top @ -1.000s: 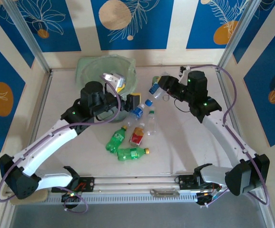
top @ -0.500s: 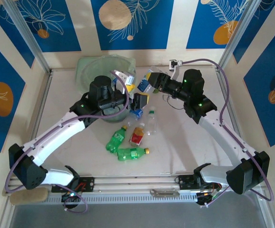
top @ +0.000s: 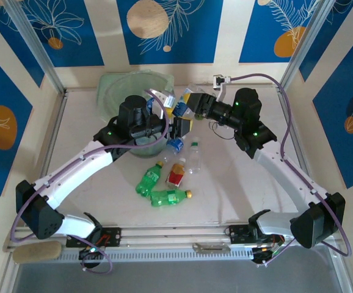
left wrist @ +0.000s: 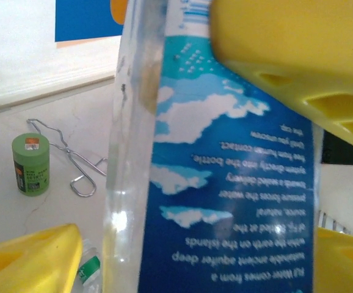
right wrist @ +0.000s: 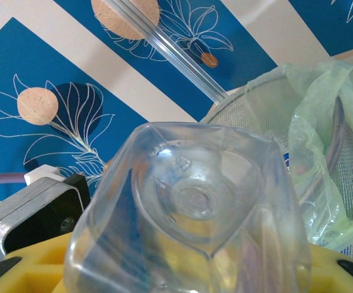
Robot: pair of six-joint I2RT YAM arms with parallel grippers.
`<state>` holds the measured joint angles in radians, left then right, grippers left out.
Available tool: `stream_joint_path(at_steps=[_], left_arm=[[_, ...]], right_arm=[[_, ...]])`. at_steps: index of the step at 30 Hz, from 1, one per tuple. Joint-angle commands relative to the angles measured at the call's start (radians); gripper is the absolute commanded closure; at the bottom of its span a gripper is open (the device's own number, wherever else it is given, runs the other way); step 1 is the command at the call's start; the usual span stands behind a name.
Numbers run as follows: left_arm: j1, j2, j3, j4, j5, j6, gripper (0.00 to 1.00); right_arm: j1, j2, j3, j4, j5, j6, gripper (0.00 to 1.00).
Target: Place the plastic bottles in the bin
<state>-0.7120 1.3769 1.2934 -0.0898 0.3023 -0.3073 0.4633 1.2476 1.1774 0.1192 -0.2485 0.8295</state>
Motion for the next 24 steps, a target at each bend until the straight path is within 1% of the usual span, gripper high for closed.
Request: stream_joint_path(at_steps=[1, 5, 6, 9, 11, 14, 17, 24], left_arm=[[-0.006, -0.001, 0.026, 0.039, -0.014, -0.003, 0.24], [-0.006, -0.006, 0.019, 0.042, -0.022, 0.003, 0.39], [-0.006, -0.008, 0.017, 0.042, -0.025, 0.003, 0.41], [-0.005, -0.014, 0.011, 0.044, -0.035, 0.008, 0.42], [-0.006, -0.018, 0.007, 0.044, -0.045, 0.011, 0.42], [-0.004, -0.025, 0.003, 0.04, -0.075, 0.015, 0.42], [-0.002, -0.029, 0.007, 0.021, -0.107, 0.022, 0.43], [0.022, -0.062, 0.011, -0.015, -0.178, 0.053, 0.43]], right_arm=[[0.008, -0.004, 0.021, 0.029, -0.024, -0.005, 0.51], [0.009, -0.001, 0.019, 0.029, -0.023, -0.004, 0.51], [0.009, 0.0, 0.02, 0.029, -0.023, -0.004, 0.51], [0.009, 0.004, 0.022, 0.025, -0.023, 0.002, 0.44], [0.008, 0.004, 0.024, 0.021, -0.021, 0.005, 0.34], [-0.001, 0.004, 0.024, 0.016, -0.017, 0.009, 0.22], [-0.024, 0.001, 0.023, 0.006, -0.018, 0.026, 0.18], [-0.118, -0.052, -0.062, 0.047, -0.006, 0.118, 0.16]])
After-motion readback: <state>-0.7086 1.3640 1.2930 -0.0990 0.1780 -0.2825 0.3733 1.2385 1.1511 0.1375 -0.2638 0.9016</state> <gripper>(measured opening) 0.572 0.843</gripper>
